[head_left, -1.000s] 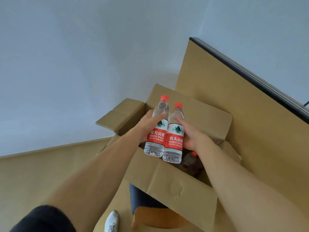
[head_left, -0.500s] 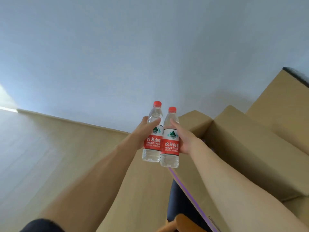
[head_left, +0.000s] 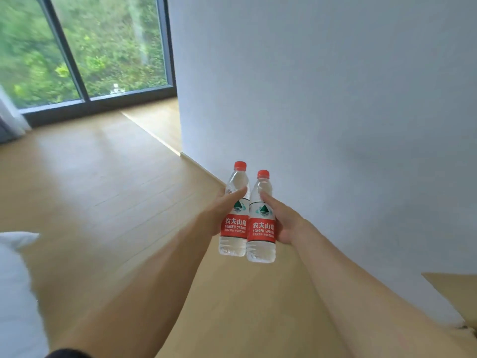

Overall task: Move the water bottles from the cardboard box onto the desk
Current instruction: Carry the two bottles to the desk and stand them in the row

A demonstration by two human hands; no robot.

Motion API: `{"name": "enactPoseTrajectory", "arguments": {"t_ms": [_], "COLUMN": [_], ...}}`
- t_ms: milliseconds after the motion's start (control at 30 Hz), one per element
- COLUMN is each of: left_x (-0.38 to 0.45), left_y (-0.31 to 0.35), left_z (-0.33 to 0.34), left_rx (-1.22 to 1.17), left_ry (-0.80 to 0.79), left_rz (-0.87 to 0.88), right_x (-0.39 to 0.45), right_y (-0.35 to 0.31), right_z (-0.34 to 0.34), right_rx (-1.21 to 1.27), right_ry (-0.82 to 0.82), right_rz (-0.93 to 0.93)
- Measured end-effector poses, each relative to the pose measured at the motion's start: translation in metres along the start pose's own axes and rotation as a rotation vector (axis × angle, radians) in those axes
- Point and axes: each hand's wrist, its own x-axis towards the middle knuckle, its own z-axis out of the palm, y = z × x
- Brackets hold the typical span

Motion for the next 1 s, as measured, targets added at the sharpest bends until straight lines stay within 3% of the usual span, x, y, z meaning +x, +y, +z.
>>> {"name": "enactPoseTrajectory", "arguments": {"t_ms": [333, 467, 733, 1000], "left_x": [-0.006, -0.005, 0.023, 0.088], "left_y": [0.029, 0.036, 0.059, 0.121], "left_z": [-0.178, -0.230, -0.313, -0.374], "left_rx": [-0.059, -0.129, -0.245, -0.325], "left_ry": [0.308, 0.388, 0.564, 0.775], "left_rz": [0.019, 0.023, 0.015, 0.053], "right_x": [0.099, 0.135, 0.221, 0.325], "right_y": [-0.015, -0.020, -0.040, -0.099], "right_z": [0.181, 0.235, 0.327, 0.404], "right_rx": [-0.142, -0.231, -0.386, -0.453], "right_ry": [-0.309, -0.375, -0.547, -0.766], "right_rz": [0.045, 0.147, 0.242, 0.285]}}
